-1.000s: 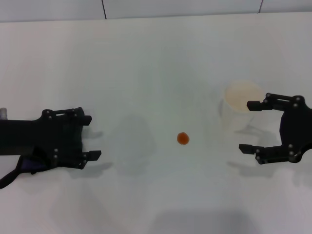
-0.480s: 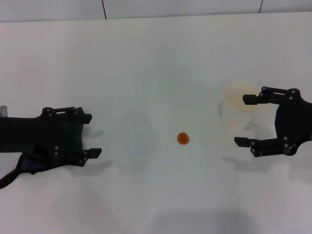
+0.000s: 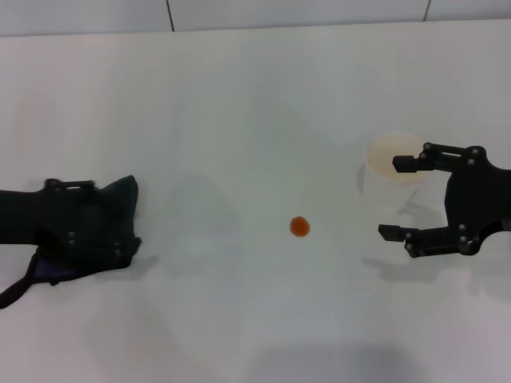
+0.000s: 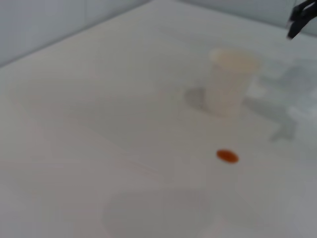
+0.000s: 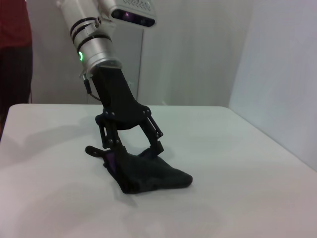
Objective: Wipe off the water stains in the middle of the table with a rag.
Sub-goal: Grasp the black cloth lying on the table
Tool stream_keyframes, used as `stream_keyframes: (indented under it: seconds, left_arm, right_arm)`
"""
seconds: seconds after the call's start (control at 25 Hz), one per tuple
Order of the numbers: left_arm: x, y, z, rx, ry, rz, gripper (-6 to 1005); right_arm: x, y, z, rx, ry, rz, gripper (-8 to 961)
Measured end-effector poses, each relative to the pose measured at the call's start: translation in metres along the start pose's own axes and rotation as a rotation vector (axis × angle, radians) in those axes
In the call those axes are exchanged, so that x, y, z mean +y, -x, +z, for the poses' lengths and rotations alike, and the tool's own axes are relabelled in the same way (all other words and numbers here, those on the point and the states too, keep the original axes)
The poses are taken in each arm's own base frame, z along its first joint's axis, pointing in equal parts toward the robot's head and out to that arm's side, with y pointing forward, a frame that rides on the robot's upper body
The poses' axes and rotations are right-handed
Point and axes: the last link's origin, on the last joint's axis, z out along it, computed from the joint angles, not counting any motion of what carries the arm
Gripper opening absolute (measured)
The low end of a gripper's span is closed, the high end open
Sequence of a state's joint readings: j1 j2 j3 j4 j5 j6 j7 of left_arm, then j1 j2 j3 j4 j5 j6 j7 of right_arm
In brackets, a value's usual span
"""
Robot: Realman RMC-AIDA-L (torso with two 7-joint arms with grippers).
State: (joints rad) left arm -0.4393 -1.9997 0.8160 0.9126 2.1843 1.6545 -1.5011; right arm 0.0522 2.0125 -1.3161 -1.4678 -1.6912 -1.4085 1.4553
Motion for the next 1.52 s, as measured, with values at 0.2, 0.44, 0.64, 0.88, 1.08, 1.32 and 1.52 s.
stream_keyframes:
  seconds: [0.2,0.44,0.64,0.88,1.08,1.32,1.52]
  left_arm:
    - [-0.008,0.010,-0.018,-0.062,-0.037,-0.061,858]
    - [-0.016,0.024,-0.036,-0.128,-0.094,-0.128,858]
    - [-0.021,0.031,-0.047,-0.138,-0.143,-0.154,858]
    - [-0.027,0.036,-0.052,-0.149,-0.189,-0.166,857]
    - [-0.028,0.037,-0.047,-0.153,-0.194,-0.162,857]
    - [-0.032,0.034,-0.033,-0.142,-0.192,-0.146,857]
    - [-0.035,0.023,-0.023,-0.145,-0.158,-0.129,857]
  right_arm:
    - [0.002,0.002,0.003,-0.012,0.010,0.002,870]
    - [0.003,0.004,0.005,-0.022,0.017,0.010,870]
    - [0.004,0.006,0.004,-0.034,0.018,0.015,870]
    - [0.005,0.007,0.004,-0.043,0.021,0.014,869]
    - [0.006,0.009,0.005,-0.049,0.030,0.012,869]
    - [0.007,0.009,0.005,-0.050,0.031,0.012,869]
    - [0.006,0.011,0.006,-0.052,0.033,0.012,870]
